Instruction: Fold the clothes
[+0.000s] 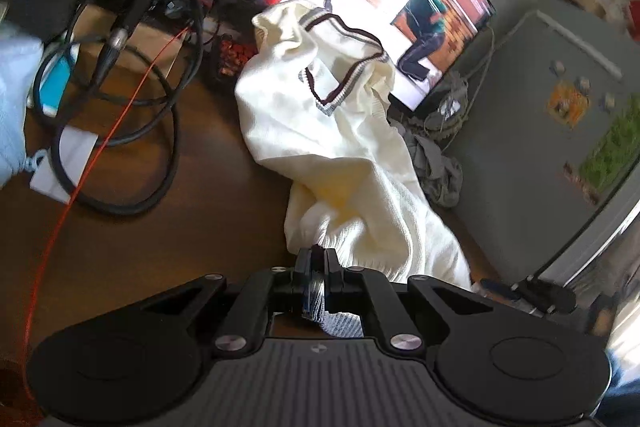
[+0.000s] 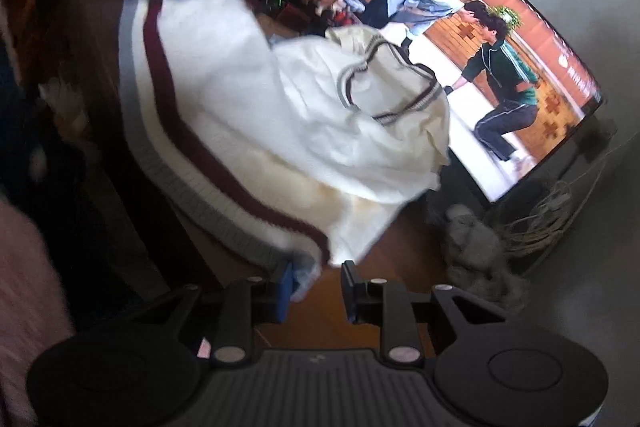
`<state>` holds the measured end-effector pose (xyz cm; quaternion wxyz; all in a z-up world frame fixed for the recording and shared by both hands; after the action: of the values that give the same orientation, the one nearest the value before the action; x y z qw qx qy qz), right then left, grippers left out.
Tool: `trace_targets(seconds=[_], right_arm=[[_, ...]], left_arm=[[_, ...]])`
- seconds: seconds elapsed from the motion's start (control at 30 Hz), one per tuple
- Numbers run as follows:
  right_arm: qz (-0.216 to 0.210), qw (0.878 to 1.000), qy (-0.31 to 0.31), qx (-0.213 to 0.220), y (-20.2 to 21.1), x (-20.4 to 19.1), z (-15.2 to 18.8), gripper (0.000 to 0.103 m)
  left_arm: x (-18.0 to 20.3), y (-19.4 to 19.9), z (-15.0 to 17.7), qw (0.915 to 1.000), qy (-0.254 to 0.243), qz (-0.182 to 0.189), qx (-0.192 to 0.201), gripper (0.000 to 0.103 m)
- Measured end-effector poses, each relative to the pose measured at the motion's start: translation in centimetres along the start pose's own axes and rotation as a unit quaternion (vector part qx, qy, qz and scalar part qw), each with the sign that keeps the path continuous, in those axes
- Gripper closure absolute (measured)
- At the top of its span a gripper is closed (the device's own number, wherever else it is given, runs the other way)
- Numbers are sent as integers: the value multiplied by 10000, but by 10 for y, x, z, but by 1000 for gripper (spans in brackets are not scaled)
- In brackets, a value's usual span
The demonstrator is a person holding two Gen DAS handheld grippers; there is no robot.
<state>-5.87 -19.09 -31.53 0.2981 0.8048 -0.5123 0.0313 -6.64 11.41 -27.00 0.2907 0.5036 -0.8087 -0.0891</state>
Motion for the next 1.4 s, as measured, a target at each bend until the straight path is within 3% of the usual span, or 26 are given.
trace_targets(seconds=[0.17, 0.33, 0.47, 0.57, 0.67, 0.7, 0.93, 1.0, 1.03, 1.07, 1.17, 1.4], right_arm=[[-890, 9936, -659, 225, 14, -4, -10, 79], [-1874, 9806, -454, 351, 10, -33, -20, 78], [-2013, 9794, 129, 127, -6, -55, -17, 77], [-2126, 9770, 90, 115, -12, -57, -21, 78], [-2693, 9612, -597, -8, -16, -46, -29, 90], [-2754, 9575, -857, 4, -19, -42, -33, 101], [-2384, 9429, -2323, 121, -62, 9, -66, 101], [-2216, 9389, -2631, 105, -81, 25, -79, 101], [-2175, 9369, -2736, 116, -89, 32, -86, 101], [-2133, 9347, -2840, 127, -97, 38, -94, 101], [-1931, 9329, -3038, -5, -124, 56, -110, 101], [-1793, 9271, -3225, -662, -173, 58, -109, 100]], left_arm=[[10, 7, 2, 9991, -390, -107, -120, 98], [17, 14, 5, 9974, -662, -209, -194, 98], [31, 20, 5, 9945, -1002, -199, -211, 98], [38, 23, 7, 9924, -1197, -160, -240, 96], [44, 20, 10, 9903, -1335, -121, -354, 93], [45, 20, 12, 9897, -1375, -126, -384, 93], [63, 11, 9, 9760, -2109, -91, -526, 91], [68, 5, 8, 9706, -2333, -114, -579, 79], [71, 0, 6, 9670, -2473, -204, -586, 67], [73, -5, 4, 9630, -2611, -293, -593, 64], [81, -21, -1, 9500, -3019, -513, -613, 64], [94, -45, 4, 9332, -3457, -445, -874, 63]])
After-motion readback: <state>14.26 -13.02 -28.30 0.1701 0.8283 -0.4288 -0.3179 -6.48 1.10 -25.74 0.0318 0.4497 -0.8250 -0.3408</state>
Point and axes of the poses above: each gripper's, at about its wrist camera, not at the fingertips, and y roughly against the way its jaws point, x to its right, z to its underside, the point moved 7 cm from there along -y, roughly the way its jaws point, and after that the axes turned 14 degrees about -y, right-handed, at the moved point
